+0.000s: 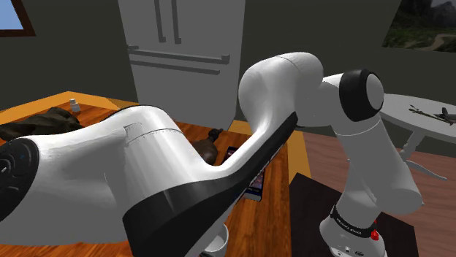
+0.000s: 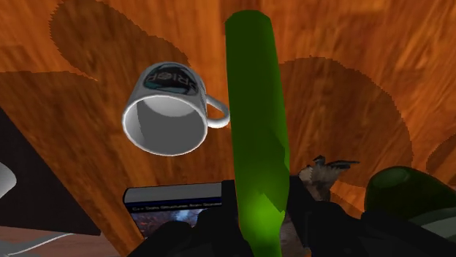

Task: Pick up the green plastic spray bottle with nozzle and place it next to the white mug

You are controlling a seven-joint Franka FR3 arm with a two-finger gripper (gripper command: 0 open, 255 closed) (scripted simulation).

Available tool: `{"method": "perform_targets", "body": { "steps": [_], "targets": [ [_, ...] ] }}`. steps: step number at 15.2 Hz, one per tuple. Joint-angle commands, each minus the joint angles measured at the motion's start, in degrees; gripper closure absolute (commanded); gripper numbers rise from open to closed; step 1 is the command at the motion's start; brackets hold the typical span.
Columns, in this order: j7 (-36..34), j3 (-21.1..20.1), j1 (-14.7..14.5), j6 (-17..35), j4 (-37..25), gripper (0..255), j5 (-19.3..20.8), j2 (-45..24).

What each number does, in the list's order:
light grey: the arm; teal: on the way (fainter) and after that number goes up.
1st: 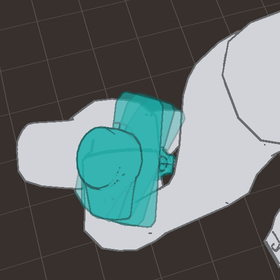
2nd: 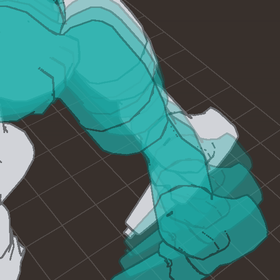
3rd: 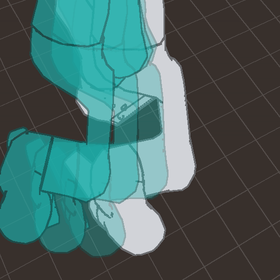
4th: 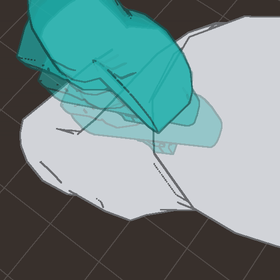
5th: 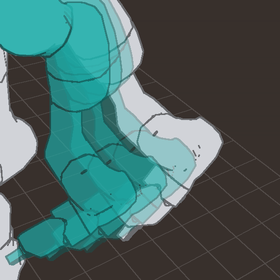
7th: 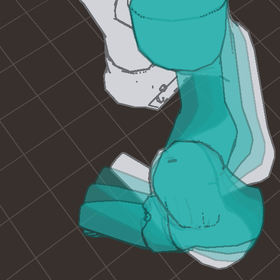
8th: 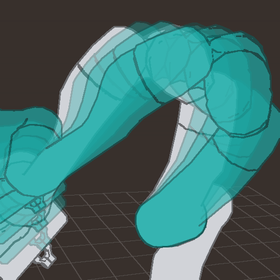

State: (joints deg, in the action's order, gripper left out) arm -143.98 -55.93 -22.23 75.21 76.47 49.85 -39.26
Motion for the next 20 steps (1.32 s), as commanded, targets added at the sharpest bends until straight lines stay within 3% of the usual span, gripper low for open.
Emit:
{"method": "perform_targets", "body": {
  "steps": [1,20],
  "targets": [
    [-0.83,-0.06,0.75,1.43,1.86,255,-0.01,-0.06],
    [-6.26,2.33,1.55,10.31,9.15,255,3.12,-5.08]
  ]
}}
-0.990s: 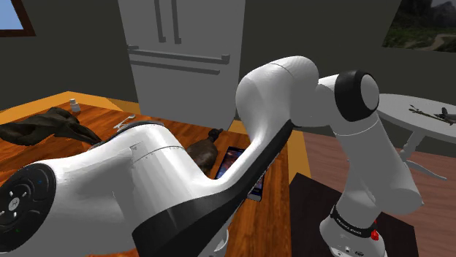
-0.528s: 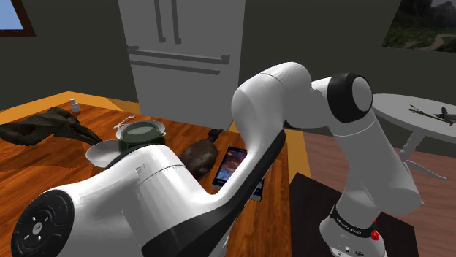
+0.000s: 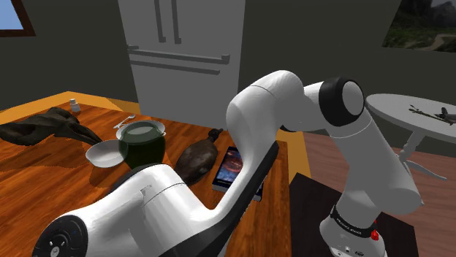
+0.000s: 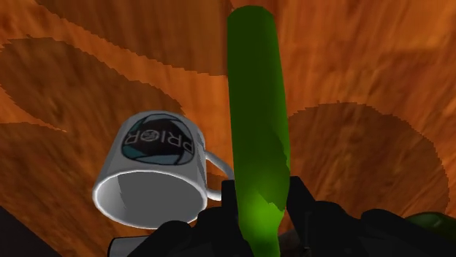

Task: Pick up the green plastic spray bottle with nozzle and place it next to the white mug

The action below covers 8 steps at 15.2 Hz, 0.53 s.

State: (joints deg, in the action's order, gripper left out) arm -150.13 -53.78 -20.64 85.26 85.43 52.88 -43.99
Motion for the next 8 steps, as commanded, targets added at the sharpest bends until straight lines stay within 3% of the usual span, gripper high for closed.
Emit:
{"method": "perform_targets", "body": {
  "steps": [1,7,8],
  "targets": [
    [-0.12,0.16,-0.03,0.24,0.18,255,0.1,-0.37],
    [-0.14,0.07,0.02,0.2,0.17,255,0.17,-0.42],
    [-0.14,0.08,0.06,0.25,0.22,0,0.18,-0.42]
  ]
}}
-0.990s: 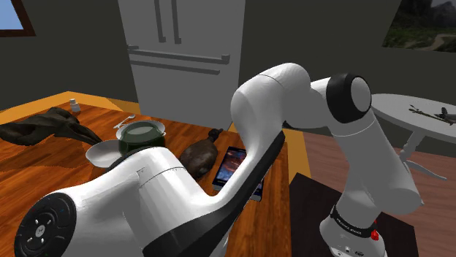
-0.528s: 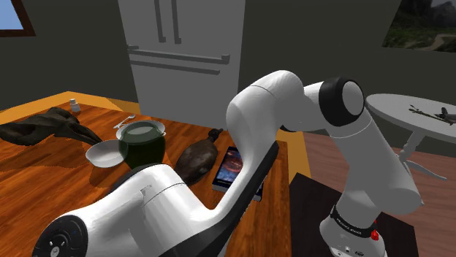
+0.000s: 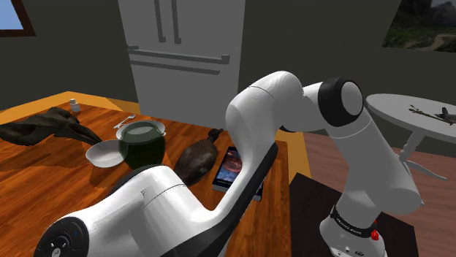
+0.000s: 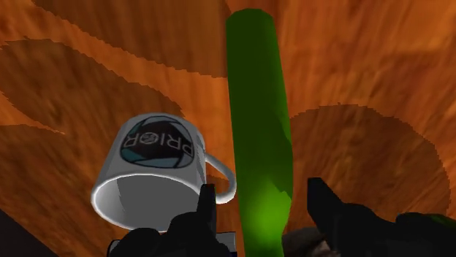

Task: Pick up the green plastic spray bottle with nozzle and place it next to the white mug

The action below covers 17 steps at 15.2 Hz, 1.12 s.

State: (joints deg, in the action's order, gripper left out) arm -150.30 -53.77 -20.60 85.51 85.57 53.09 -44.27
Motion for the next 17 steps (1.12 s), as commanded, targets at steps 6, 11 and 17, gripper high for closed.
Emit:
{"method": "perform_targets", "body": {
  "steps": [6,11,17],
  "targets": [
    [0.47,-0.09,-1.08,-1.57,-1.81,0,-0.4,-0.08],
    [1.82,-0.19,-4.52,-6.04,-7.64,0,-1.06,-0.27],
    [1.82,-0.19,-4.52,-6.03,-7.64,0,-1.05,-0.27]
  ]
}}
